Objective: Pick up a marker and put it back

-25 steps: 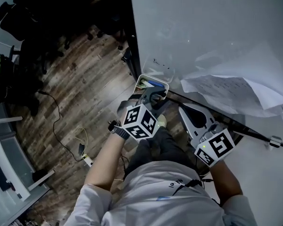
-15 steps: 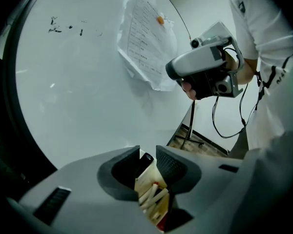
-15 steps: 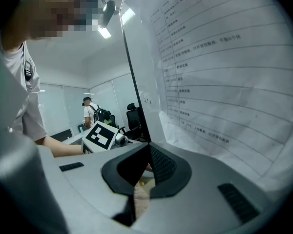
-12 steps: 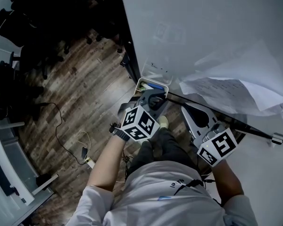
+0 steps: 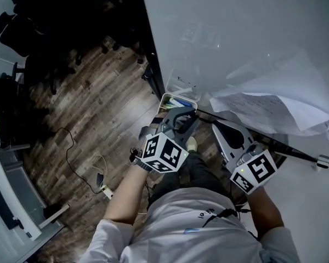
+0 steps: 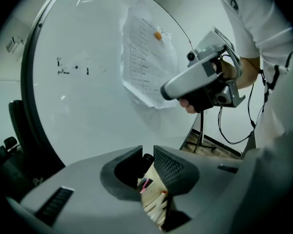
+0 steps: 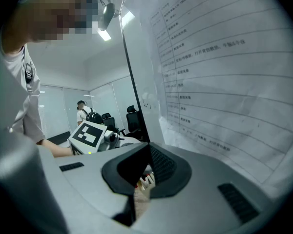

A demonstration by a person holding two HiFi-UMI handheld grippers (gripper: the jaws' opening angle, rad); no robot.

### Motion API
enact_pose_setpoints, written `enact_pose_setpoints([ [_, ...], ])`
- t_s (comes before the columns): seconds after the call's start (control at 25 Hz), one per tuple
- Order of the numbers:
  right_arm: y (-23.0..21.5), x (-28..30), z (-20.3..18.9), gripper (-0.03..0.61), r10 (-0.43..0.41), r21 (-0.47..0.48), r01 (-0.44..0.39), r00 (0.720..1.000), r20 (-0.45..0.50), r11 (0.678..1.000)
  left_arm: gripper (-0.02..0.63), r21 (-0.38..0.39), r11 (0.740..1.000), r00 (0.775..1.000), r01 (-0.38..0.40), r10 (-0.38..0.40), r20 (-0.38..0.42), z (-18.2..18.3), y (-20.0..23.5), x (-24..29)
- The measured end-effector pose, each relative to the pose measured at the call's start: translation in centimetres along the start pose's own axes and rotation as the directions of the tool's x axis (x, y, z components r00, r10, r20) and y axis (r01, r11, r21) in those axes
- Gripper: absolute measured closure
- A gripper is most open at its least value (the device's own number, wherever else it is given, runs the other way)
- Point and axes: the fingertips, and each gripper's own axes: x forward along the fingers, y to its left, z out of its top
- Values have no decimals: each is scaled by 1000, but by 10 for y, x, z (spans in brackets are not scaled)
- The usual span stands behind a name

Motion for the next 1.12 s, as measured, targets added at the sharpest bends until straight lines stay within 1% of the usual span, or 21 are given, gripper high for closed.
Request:
enact_pose_setpoints([
  [0.12, 1, 0, 3, 566, -2, -1, 2, 1000, 8, 1000, 535, -13, 999, 998, -49, 49, 25, 9, 4, -9],
  [0.24, 3, 1, 4, 566, 3, -5, -3, 1000, 18, 1000, 535, -47, 994, 994, -100, 102, 50, 14, 11, -18],
  [0.4, 6, 3, 7, 566, 9, -11, -8, 999, 33, 1000, 537, -88, 984, 984, -154, 161, 71, 17, 20, -29],
  [0.6, 11, 3, 17, 566, 17, -24, -16, 998, 55, 1000, 537, -131, 969, 969, -209, 224, 106, 31, 31, -48],
  [0.76, 15, 3, 26, 566, 24, -37, -21, 997, 72, 999, 537, -153, 962, 960, -227, 248, 134, 44, 34, -60],
  [0.92, 21, 4, 35, 566, 33, -55, -28, 996, 85, 998, 537, -181, 958, 955, -223, 251, 155, 57, 35, -70],
  [1.12, 26, 1, 47, 566, 41, -69, -34, 993, 106, 997, 537, -198, 954, 948, -225, 262, 181, 77, 36, -85],
])
